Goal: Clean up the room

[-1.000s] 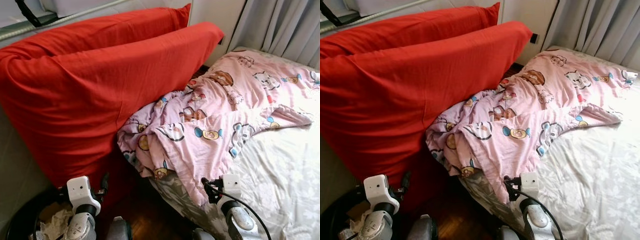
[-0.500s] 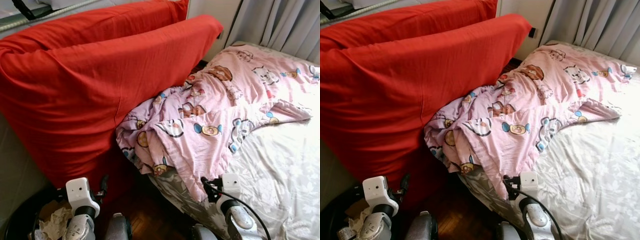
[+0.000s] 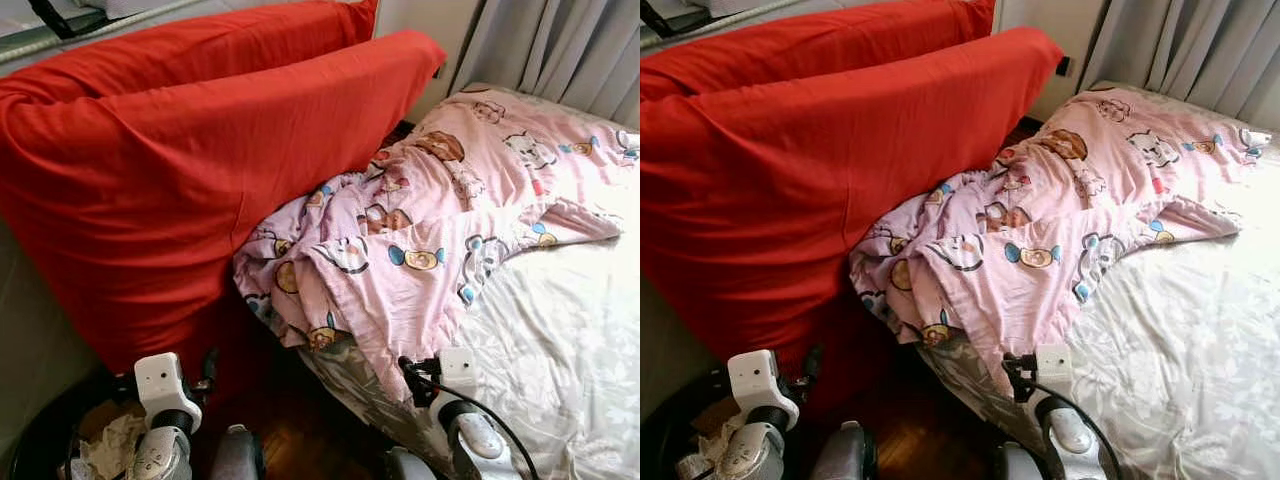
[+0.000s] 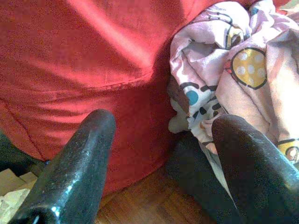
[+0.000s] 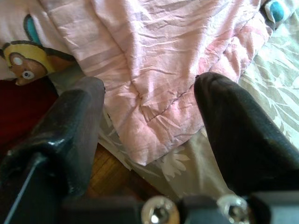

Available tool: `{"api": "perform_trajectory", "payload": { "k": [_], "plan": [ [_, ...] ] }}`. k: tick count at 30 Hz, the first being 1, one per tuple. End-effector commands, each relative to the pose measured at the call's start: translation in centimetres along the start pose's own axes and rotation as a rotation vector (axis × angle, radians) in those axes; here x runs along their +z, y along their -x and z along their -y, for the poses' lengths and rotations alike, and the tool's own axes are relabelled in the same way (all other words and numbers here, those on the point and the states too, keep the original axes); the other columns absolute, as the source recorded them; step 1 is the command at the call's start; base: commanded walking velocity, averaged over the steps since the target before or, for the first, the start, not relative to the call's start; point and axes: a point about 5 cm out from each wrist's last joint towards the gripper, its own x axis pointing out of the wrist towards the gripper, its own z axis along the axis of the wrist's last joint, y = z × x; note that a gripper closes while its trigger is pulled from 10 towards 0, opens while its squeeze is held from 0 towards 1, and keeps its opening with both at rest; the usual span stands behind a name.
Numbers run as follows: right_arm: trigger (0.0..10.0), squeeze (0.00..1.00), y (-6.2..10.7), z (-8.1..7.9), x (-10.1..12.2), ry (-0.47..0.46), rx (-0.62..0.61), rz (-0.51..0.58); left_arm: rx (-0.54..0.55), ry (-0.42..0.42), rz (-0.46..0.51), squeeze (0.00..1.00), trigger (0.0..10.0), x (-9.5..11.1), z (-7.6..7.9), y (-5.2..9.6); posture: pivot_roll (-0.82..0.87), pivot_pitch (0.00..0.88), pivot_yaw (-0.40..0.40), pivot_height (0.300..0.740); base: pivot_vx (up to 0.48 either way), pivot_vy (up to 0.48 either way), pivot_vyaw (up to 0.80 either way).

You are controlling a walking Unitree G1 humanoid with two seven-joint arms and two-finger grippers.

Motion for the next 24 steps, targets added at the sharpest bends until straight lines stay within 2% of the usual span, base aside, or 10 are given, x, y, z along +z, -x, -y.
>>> {"api": "perform_trajectory", "payload": {
  "k": [1, 20, 24],
  "plan": [
    [10.0, 0.0, 0.27, 0.16, -0.47, -0.017, -0.015, -0.009, 0.005, -0.003, -0.016, 0.0, 10.0, -0.19, -0.19, 0.31, 0.03, 0.146, -0.038, 0.605, 0.0, 0.0, 0.0],
    [10.0, 0.0, 0.16, -0.41, -0.38, -0.008, 0.005, -0.003, -0.005, -0.032, -0.029, 0.0, 10.0, -0.17, -0.49, 0.33, 0.04, 0.132, -0.025, 0.605, 0.0, 0.0, 0.0],
    [10.0, 0.0, 0.16, -0.39, -0.22, 0.026, 0.013, 0.008, -0.005, -0.034, -0.032, 0.0, 10.0, -0.16, -0.51, 0.34, 0.04, 0.132, -0.022, 0.605, 0.0, 0.0, 0.2]
  ]
}}
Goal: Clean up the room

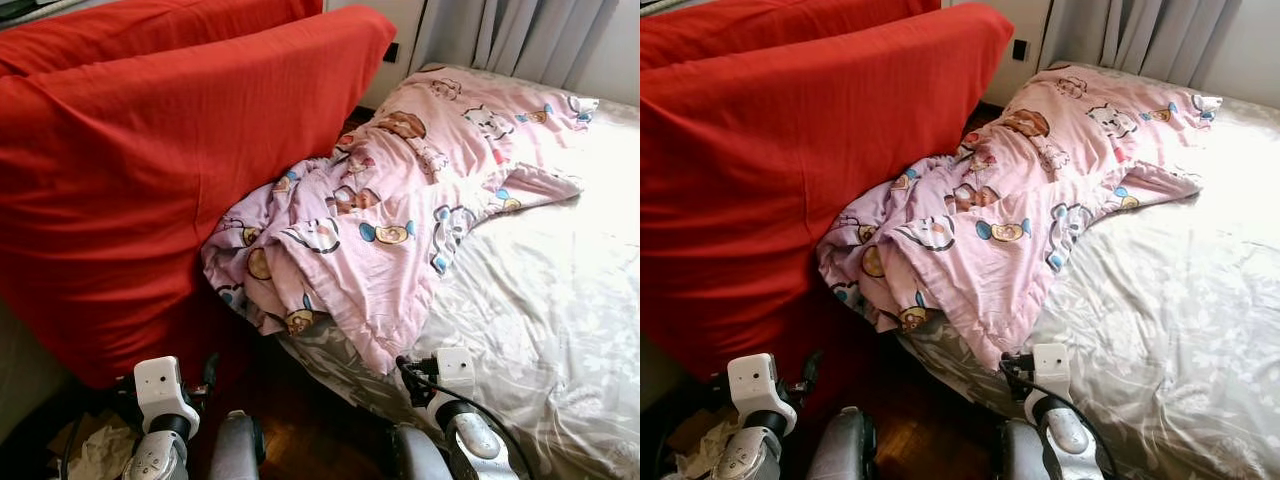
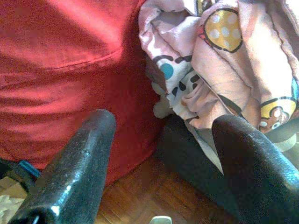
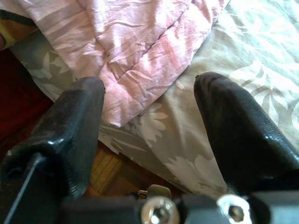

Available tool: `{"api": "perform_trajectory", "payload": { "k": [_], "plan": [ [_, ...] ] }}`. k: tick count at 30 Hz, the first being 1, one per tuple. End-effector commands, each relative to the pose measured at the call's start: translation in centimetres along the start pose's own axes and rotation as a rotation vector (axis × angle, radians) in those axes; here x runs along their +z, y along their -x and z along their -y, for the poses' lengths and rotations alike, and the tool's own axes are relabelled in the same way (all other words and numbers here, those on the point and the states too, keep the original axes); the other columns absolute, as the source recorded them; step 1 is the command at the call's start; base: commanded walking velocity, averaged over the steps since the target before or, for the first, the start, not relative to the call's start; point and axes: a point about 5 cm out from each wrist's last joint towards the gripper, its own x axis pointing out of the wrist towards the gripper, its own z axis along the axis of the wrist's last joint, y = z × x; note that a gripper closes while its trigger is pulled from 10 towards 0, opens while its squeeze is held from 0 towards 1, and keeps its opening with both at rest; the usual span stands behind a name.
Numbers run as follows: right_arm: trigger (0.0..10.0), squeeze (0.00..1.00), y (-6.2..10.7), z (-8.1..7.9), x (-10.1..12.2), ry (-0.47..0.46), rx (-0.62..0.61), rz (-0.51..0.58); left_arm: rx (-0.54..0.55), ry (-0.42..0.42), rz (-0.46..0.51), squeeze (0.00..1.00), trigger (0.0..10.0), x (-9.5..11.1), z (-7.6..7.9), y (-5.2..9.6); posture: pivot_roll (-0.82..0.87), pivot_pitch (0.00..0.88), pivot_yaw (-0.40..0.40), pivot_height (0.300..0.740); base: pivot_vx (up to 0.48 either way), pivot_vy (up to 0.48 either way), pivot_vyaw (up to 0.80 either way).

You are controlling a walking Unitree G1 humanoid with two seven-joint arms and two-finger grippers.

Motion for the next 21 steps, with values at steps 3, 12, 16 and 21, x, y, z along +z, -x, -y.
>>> {"api": "perform_trajectory", "payload": {
  "k": [3, 12, 16, 21],
  "plan": [
    [10.0, 0.0, 0.07, -0.03, -0.04, 0.016, 0.005, 0.003, 0.0, -0.011, -0.008, 0.0, 10.0, 0.09, -0.19, 0.01, 0.04, 0.132, -0.023, 0.605, 0.0, 0.0, 0.8],
    [10.0, 0.0, 0.12, -0.09, -0.27, -0.004, 0.008, -0.007, -0.006, -0.012, -0.004, 0.0, 10.0, 0.19, -0.09, 0.0, 0.04, 0.133, -0.025, 0.605, 0.0, 0.0, 0.27],
    [10.0, 0.0, 0.09, -0.16, -0.24, -0.006, 0.01, -0.006, -0.006, -0.013, -0.005, 0.0, 10.0, 0.21, -0.11, 0.03, 0.04, 0.135, -0.024, 0.605, 0.0, 0.0, 0.0],
    [10.0, 0.0, 0.07, -0.19, -0.3, -0.008, 0.015, -0.013, -0.004, -0.017, -0.006, 0.0, 10.0, 0.16, -0.14, 0.15, 0.04, 0.137, -0.025, 0.605, 0.244, 0.0, 0.0]
  ]
}}
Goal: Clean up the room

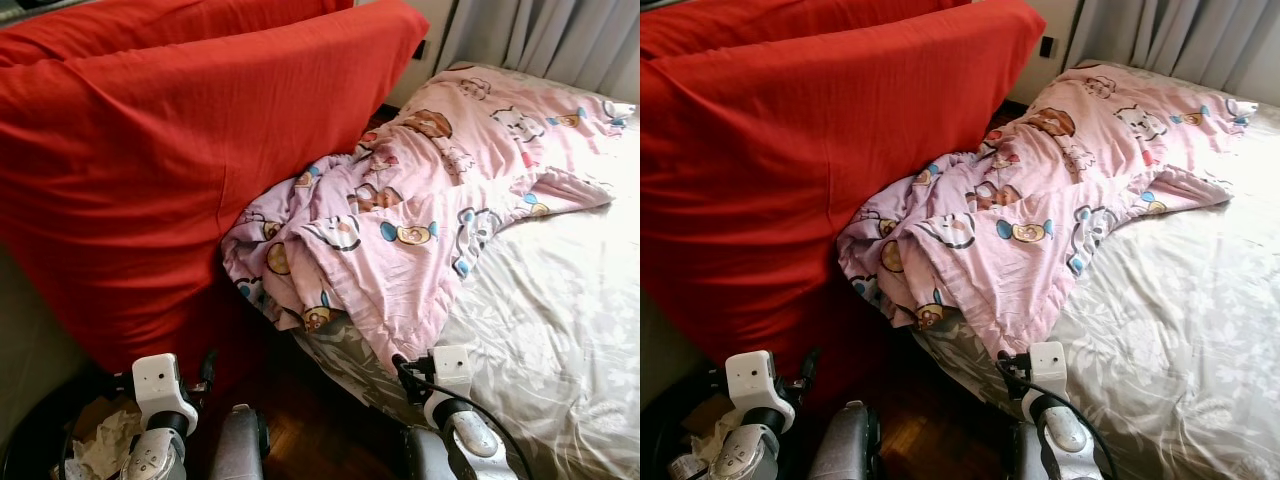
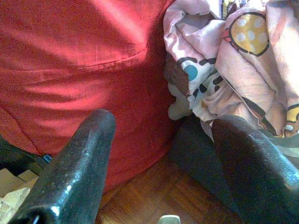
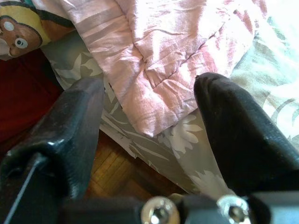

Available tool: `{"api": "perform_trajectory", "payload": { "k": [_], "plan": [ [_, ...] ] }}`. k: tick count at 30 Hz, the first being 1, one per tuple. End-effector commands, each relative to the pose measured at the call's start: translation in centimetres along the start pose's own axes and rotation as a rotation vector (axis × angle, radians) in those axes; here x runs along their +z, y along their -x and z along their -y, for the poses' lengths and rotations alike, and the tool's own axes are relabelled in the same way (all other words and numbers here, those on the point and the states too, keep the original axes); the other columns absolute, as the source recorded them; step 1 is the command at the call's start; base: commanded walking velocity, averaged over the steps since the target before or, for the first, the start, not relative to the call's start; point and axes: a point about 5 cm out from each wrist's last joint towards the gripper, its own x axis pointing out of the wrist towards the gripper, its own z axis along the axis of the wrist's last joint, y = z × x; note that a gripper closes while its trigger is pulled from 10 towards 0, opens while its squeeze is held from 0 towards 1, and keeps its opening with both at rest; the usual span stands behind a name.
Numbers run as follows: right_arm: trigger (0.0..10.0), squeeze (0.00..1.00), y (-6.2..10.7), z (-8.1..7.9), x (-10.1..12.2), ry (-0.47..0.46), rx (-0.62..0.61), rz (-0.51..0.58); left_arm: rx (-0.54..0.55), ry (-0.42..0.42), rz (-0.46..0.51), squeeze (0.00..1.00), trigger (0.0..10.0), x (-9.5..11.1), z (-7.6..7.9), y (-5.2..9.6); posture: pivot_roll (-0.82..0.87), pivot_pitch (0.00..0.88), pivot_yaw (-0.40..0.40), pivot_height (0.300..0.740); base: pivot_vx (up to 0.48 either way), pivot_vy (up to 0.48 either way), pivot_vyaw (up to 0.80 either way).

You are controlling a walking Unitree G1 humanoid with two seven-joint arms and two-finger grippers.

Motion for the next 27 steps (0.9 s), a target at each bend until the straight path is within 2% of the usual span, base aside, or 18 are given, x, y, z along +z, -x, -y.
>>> {"api": "perform_trajectory", "payload": {
  "k": [1, 15, 27],
  "plan": [
    [10.0, 0.0, 0.19, 0.05, -0.51, -0.01, -0.001, -0.023, 0.0, -0.008, -0.014, 0.0, 10.0, -0.13, -0.02, 0.17, 0.04, 0.137, -0.025, 0.605, 0.262, 0.0, 0.0],
    [10.0, 0.0, 0.19, -0.01, -0.45, 0.021, 0.032, -0.026, 0.005, -0.005, -0.01, 0.0, 10.0, -0.11, 0.14, 0.16, 0.04, 0.134, -0.037, 0.605, 0.286, 0.0, 0.0],
    [10.0, 0.0, -0.12, -0.45, -0.41, 0.005, 0.047, -0.048, 0.017, -0.001, -0.007, 0.0, 10.0, -0.29, -0.01, 0.89, 0.06, 0.143, -0.047, 0.605, 0.0, 0.0, 0.0]
  ]
}}
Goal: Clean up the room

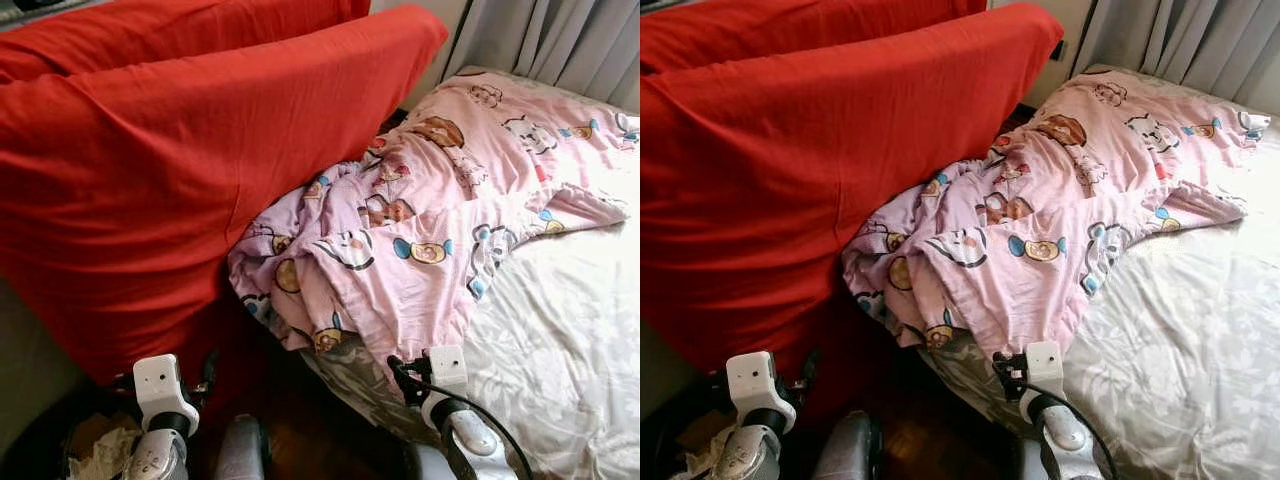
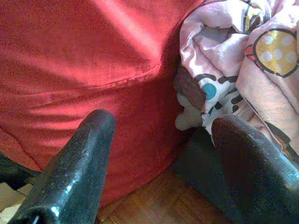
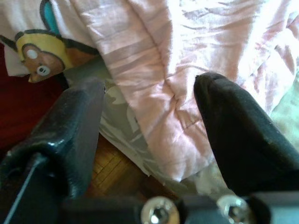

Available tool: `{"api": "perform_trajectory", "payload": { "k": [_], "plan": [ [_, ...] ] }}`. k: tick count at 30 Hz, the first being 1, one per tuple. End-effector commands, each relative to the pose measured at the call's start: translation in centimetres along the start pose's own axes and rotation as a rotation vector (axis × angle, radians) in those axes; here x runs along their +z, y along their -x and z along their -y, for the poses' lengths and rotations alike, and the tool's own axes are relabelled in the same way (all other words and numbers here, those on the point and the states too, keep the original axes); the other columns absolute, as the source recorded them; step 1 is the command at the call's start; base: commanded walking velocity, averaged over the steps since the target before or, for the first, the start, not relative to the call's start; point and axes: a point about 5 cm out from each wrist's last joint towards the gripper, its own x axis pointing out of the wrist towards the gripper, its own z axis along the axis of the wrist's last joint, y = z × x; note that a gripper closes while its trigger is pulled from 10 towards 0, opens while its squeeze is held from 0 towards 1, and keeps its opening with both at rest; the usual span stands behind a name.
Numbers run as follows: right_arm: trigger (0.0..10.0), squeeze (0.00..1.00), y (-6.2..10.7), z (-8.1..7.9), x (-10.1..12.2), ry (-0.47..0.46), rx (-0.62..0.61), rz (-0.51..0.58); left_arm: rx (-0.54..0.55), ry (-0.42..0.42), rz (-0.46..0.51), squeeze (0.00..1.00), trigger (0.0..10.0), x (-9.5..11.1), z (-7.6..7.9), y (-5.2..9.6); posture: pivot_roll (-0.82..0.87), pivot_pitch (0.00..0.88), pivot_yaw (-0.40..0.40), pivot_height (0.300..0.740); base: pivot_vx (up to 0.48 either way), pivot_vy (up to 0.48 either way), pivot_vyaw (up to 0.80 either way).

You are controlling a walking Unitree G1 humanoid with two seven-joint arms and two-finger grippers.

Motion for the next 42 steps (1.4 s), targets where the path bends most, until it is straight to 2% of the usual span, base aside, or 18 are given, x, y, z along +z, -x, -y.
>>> {"api": "perform_trajectory", "payload": {
  "k": [1, 19, 30, 35, 37, 39, 40, 41, 42],
  "plan": [
    [10.0, 0.0, 0.1, -0.1, -0.5, -0.003, 0.004, -0.034, 0.0, -0.003, -0.012, 0.0, 10.0, -0.3, 0.0, 0.4, 0.06, 0.143, -0.047, 0.605, 0.0, 0.0, 0.0],
    [10.0, 0.0, 0.2, -0.1, -0.8, -0.009, -0.002, -0.035, -0.002, -0.012, -0.017, 0.0, 10.0, -0.2, -0.1, 1.0, 0.07, 0.157, -0.039, 0.605, 0.266, 0.0, 0.0],
    [10.0, 0.0, 0.3, -0.1, -0.9, -0.036, -0.021, -0.032, 0.006, -0.023, -0.02, 0.0, 10.0, -0.1, -0.6, 1.4, 0.08, 0.176, -0.033, 0.605, 0.0, 0.0, 0.0],
    [10.0, 0.0, 0.0, 0.4, -0.4, -0.105, -0.084, -0.024, 0.008, -0.026, -0.018, 0.0, 10.0, 0.1, -0.8, 1.5, 0.09, 0.188, -0.027, 0.605, 0.0, 0.0, 0.0],
    [10.0, 0.0, -0.2, 1.3, -0.2, -0.243, -0.181, -0.03, 0.009, -0.031, -0.017, 0.0, 10.0, 0.2, -0.9, 1.6, 0.1, 0.21, -0.019, 0.605, 0.0, 0.0, 0.0],
    [10.0, 0.0, -0.3, 1.5, -0.1, -0.3, -0.205, -0.031, 0.009, -0.035, -0.017, 0.0, 10.0, 0.3, -1.1, 1.8, 0.11, 0.22, -0.012, 0.605, 0.0, 0.0, 0.0],
    [10.0, 0.61, -0.3, 1.7, -0.1, -0.329, -0.218, -0.033, 0.009, -0.036, -0.018, 0.0, 10.0, 0.3, -1.2, 1.9, 0.11, 0.22, -0.012, 0.605, 0.0, 0.0, 0.0],
    [10.0, 1.0, -0.4, 1.8, -0.1, -0.38, -0.235, -0.039, 0.006, -0.041, -0.022, 0.0, 10.0, 0.3, -1.3, 2.1, 0.11, 0.227, -0.009, 0.605, 0.0, 0.0, 0.0],
    [10.0, 1.0, -0.4, 1.8, -0.1, -0.391, -0.237, -0.041, 0.005, -0.043, -0.023, 0.0, 10.0, 0.3, -1.3, 2.1, 0.11, 0.227, -0.009, 0.605, 0.0, 0.0, 0.0]
  ]
}}
